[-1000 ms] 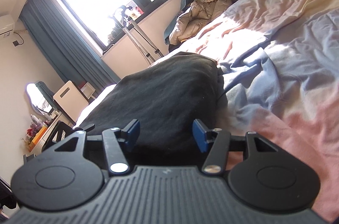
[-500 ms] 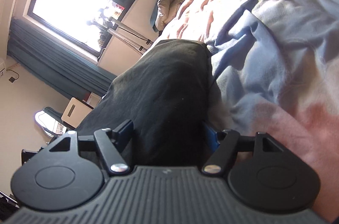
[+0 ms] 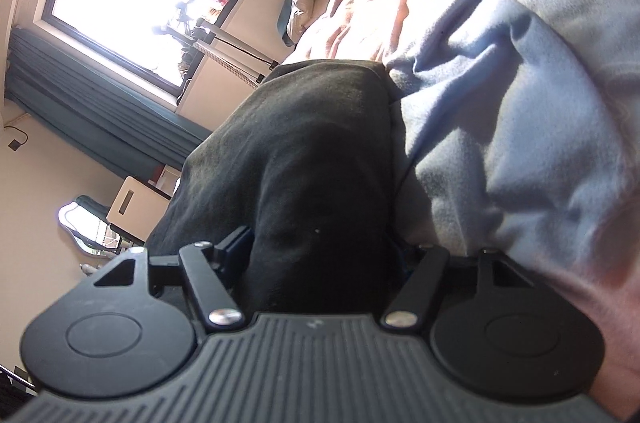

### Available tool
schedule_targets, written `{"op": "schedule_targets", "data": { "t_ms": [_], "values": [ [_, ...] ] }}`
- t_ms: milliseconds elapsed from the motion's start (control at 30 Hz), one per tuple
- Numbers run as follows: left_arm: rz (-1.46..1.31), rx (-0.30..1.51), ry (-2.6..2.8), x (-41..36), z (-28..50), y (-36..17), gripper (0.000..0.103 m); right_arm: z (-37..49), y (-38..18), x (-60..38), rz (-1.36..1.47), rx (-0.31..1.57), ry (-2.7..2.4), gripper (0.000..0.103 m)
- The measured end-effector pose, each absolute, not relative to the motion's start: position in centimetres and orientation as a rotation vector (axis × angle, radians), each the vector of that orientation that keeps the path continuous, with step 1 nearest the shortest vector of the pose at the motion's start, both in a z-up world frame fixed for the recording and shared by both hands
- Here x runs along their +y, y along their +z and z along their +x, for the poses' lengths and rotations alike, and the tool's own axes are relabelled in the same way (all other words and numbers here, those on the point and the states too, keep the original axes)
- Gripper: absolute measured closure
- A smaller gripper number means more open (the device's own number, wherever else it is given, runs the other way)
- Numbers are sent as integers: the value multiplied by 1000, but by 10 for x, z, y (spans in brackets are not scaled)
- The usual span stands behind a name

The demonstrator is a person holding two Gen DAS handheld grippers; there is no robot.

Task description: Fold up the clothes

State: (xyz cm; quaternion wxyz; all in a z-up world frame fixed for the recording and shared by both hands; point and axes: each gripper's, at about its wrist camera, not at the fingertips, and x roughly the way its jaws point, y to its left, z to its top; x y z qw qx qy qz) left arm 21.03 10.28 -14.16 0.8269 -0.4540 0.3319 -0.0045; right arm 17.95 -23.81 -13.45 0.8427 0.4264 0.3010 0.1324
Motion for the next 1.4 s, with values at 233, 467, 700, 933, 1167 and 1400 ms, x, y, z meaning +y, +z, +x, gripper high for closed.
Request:
{"op": "schedule_targets", "data": {
  "t_ms": [233,467,700,933,1167,1400],
  "values": [
    [-910,684,-7,95,200,-125,50,163,-112,-219,754,594,227,68],
    [-850,662,-70,72,178,-74,56,123,-71,-208,677,541,205,74],
    [-780,647,-177,21,166,-5,56,95,-6,-256,665,471,163,76],
    [-782,623,-383,-109,169,47,55,72,76,-366,609,331,52,75],
    [-763,629,-625,-271,202,59,54,56,119,-516,562,229,-107,75],
    [-728,703,-757,-393,242,-3,54,49,72,-640,580,189,-218,74]
  ]
}}
